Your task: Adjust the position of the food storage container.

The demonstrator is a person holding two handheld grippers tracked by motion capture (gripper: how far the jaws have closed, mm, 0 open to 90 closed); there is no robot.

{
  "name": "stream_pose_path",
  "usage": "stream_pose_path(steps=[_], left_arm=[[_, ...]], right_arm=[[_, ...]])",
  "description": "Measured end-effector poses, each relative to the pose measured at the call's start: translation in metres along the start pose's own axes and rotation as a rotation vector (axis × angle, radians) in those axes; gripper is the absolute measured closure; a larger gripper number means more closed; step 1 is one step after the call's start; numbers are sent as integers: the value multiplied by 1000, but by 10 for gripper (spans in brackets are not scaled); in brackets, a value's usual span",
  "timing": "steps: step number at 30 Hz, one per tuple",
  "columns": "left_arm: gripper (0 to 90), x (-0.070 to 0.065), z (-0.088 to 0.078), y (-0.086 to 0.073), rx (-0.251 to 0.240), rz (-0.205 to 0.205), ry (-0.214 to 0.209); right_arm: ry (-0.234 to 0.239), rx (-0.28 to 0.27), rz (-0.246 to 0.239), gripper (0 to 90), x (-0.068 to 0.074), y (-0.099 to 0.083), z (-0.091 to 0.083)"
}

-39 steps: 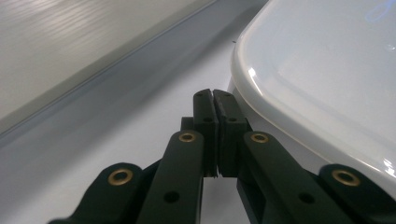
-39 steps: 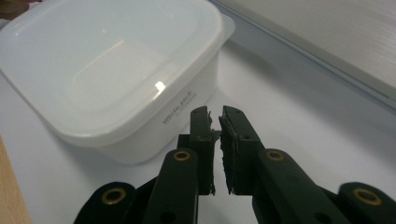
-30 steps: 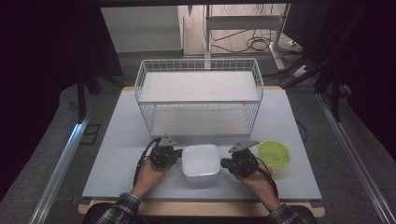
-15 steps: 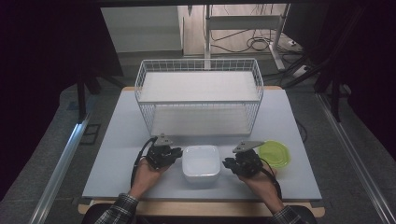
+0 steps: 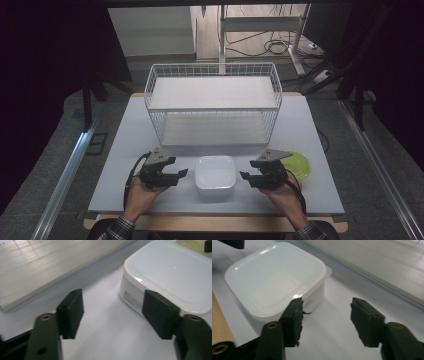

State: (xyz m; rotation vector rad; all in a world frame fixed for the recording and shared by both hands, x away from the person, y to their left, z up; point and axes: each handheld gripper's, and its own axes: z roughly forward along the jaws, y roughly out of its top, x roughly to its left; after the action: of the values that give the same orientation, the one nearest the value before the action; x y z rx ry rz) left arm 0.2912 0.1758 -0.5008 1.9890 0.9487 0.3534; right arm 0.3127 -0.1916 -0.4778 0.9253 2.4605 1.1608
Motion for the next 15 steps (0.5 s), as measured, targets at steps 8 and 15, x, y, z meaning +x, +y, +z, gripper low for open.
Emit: stream_pose_path(steps=[8,15], left_arm=[[171,-6,-13,-13,19,25,-11],[78,-19,-14,-22,74,105,12]], right_arm=[[10,-35,16,311,1,-3,-2],[40,-42,28,259,5,-8,-3]])
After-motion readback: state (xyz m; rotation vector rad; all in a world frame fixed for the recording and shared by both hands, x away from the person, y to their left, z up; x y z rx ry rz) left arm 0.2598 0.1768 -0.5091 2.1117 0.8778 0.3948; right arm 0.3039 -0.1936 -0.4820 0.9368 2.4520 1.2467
